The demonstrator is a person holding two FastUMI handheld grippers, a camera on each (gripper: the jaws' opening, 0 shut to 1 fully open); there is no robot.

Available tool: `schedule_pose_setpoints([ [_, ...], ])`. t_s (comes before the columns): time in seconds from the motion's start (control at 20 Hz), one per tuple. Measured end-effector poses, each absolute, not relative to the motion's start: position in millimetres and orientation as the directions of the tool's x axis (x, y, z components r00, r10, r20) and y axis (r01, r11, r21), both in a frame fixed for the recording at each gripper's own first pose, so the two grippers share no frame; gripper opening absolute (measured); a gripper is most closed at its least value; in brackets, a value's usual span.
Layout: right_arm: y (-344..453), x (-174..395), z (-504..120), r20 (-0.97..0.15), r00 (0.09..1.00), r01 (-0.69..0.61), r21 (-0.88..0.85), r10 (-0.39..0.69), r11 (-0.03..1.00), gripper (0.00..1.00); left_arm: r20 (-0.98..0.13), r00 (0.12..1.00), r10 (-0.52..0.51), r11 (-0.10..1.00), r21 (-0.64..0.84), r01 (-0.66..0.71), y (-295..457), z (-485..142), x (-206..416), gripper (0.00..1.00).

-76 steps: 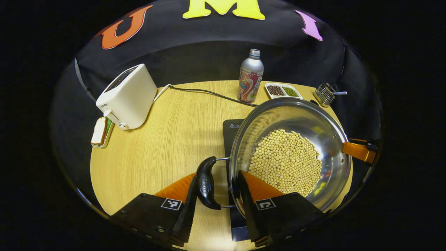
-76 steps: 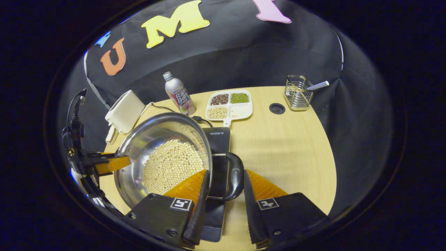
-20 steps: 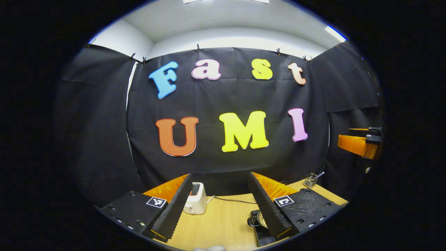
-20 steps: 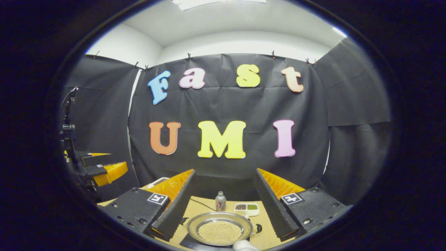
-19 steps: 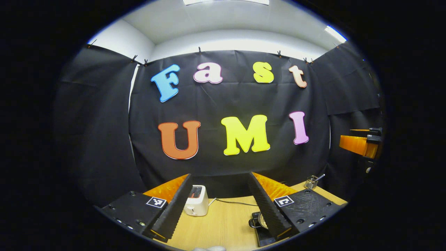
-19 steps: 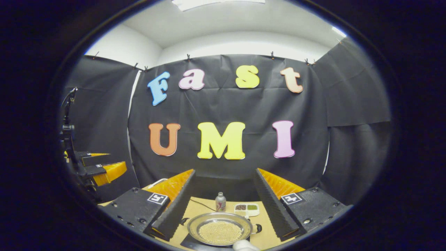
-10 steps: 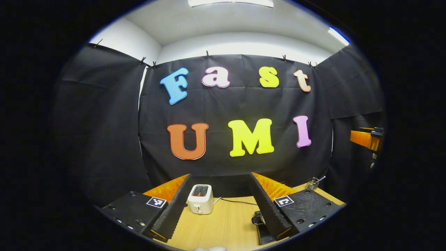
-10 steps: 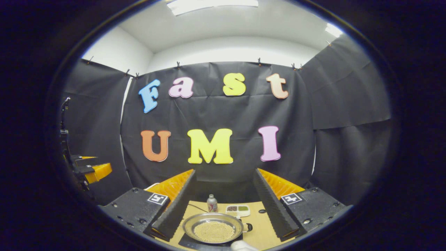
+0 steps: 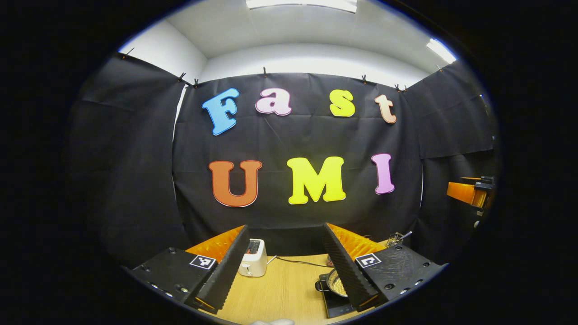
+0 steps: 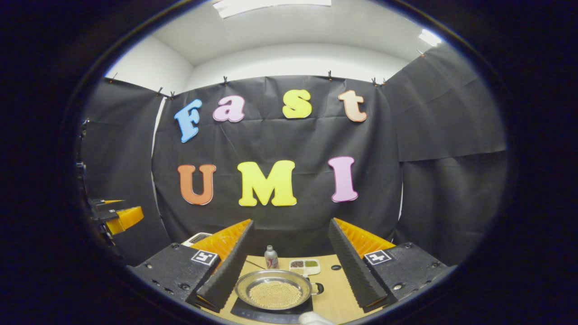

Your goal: First push the handle of the pot to place it horizontally, then grasp the pot with both hands and set it on the induction cooktop.

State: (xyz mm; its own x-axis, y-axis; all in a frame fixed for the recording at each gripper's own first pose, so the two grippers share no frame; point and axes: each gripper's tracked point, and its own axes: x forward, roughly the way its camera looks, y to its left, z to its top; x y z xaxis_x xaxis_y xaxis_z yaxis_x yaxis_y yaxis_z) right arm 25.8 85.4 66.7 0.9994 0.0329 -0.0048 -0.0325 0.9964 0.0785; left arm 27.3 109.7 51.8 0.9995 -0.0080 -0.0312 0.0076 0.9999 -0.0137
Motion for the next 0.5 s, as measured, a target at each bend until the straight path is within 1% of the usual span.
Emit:
schedule_pose_setpoints([
  [0.2, 87.3, 27.4, 61.7, -0.021, 0.999, -0.03, 0.074, 0.031, 0.997, 1.0, -0.037, 0.999, -0.022, 1.0, -0.016, 0.022, 105.8, 50.2, 27.8, 0.96],
  [0.5, 89.4, 26.9, 56.2, -0.034, 0.999, -0.023, 0.082, 0.026, 0.996, 1.0, -0.057, 0.998, -0.01, 1.0, -0.008, 0.009, 111.0, 44.4, 24.6, 0.96],
])
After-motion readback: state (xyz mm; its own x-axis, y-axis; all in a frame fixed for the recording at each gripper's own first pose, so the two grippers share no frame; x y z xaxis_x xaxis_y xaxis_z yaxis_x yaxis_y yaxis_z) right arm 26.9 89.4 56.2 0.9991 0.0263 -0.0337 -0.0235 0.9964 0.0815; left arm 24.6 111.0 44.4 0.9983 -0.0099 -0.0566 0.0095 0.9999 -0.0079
